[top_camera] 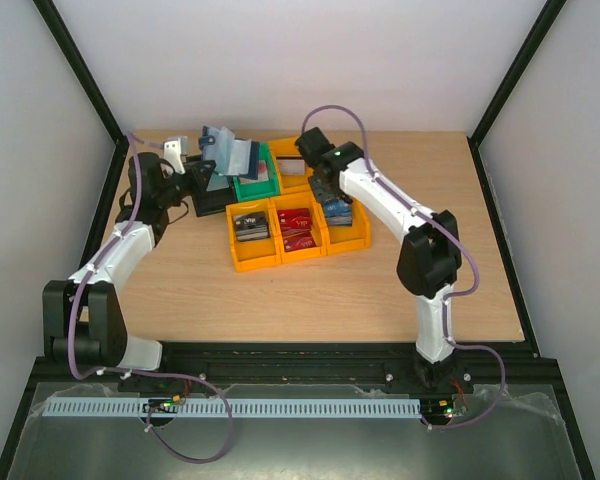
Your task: Take the credit cards out of the card holder
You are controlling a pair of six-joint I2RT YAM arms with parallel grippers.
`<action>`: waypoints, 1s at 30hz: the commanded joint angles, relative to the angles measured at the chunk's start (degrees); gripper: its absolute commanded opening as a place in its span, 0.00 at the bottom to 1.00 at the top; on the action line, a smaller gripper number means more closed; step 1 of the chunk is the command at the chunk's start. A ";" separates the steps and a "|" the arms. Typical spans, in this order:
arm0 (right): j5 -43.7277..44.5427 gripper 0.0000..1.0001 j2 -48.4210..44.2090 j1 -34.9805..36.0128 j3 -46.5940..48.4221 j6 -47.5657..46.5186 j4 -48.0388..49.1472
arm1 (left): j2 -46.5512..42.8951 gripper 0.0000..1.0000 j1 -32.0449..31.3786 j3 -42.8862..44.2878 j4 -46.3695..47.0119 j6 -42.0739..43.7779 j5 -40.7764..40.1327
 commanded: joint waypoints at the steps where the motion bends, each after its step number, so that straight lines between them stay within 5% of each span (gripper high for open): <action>1: 11.56 0.01 1.23 2.20 -0.07 -2.84 2.08 | -2.93 0.02 1.31 -2.04 3.48 0.73 -2.04; 10: 24.86 0.02 6.23 6.25 -2.64 -5.10 3.79 | -6.24 0.02 2.69 -5.35 2.84 1.39 -1.04; 30: 24.13 0.02 10.10 6.47 -5.85 -5.22 9.37 | -6.31 0.02 3.93 -6.33 2.35 1.48 -0.03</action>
